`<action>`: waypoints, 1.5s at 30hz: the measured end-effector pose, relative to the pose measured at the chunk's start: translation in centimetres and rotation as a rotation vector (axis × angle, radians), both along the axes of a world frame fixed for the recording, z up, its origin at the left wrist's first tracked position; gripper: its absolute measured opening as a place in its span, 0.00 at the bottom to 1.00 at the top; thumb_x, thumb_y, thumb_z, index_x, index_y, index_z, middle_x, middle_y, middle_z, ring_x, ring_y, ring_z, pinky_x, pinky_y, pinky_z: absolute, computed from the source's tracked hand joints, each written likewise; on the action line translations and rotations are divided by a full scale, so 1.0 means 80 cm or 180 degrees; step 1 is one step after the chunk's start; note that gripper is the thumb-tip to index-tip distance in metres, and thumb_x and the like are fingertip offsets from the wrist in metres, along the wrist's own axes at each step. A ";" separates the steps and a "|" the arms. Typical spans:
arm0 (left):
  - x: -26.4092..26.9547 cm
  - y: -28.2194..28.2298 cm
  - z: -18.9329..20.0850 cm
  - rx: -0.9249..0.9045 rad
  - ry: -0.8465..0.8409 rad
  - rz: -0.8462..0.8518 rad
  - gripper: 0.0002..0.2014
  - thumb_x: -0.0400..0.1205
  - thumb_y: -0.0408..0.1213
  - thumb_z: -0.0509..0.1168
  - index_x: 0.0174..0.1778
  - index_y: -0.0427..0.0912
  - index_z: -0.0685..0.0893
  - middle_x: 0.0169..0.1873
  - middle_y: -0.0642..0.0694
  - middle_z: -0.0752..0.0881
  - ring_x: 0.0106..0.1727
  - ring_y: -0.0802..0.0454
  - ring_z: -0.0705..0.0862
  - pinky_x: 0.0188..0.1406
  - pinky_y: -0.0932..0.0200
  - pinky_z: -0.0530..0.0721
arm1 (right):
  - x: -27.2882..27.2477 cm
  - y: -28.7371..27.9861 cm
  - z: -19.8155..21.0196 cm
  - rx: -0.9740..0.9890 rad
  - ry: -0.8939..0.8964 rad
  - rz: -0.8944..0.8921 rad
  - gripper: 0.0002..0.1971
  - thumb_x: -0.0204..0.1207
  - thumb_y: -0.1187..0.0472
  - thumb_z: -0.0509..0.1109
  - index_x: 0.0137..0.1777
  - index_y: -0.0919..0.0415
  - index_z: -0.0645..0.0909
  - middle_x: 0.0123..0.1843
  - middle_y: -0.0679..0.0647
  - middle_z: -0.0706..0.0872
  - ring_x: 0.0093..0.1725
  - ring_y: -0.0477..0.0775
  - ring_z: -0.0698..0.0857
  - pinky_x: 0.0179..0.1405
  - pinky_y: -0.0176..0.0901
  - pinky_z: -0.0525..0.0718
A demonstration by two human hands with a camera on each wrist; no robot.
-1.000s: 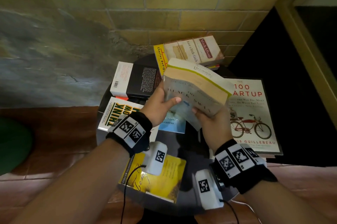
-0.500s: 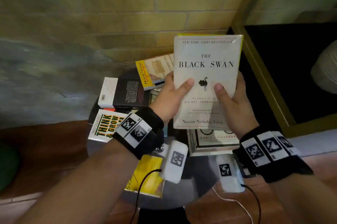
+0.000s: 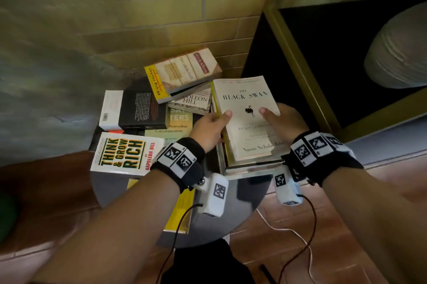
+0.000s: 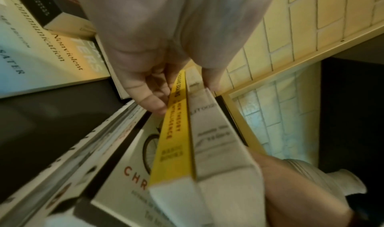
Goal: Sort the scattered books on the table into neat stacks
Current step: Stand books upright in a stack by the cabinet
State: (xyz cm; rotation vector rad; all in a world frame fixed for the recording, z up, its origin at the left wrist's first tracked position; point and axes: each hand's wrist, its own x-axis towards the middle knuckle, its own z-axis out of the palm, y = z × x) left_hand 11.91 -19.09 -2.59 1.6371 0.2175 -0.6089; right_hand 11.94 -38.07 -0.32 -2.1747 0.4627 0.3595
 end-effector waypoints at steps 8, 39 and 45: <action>-0.010 -0.005 -0.017 0.0504 -0.0234 0.0051 0.24 0.83 0.57 0.60 0.65 0.43 0.84 0.55 0.44 0.89 0.55 0.45 0.87 0.60 0.41 0.86 | 0.003 -0.003 -0.021 -0.0146 0.0059 0.0058 0.22 0.80 0.46 0.64 0.71 0.55 0.78 0.71 0.56 0.77 0.66 0.59 0.81 0.65 0.49 0.77; -0.024 -0.044 -0.065 -0.0551 0.0219 0.0481 0.46 0.71 0.65 0.61 0.84 0.61 0.48 0.80 0.49 0.69 0.77 0.47 0.73 0.76 0.41 0.73 | -0.001 -0.003 -0.022 0.0359 0.0134 0.0090 0.23 0.85 0.53 0.59 0.79 0.50 0.63 0.63 0.46 0.79 0.59 0.49 0.79 0.58 0.43 0.74; -0.017 -0.035 -0.040 -0.1137 0.0762 0.0942 0.36 0.87 0.41 0.60 0.86 0.48 0.45 0.79 0.43 0.70 0.76 0.46 0.73 0.68 0.56 0.71 | 0.001 0.000 -0.020 0.0540 0.0357 -0.0153 0.25 0.84 0.45 0.58 0.78 0.53 0.65 0.61 0.48 0.80 0.58 0.53 0.80 0.56 0.45 0.73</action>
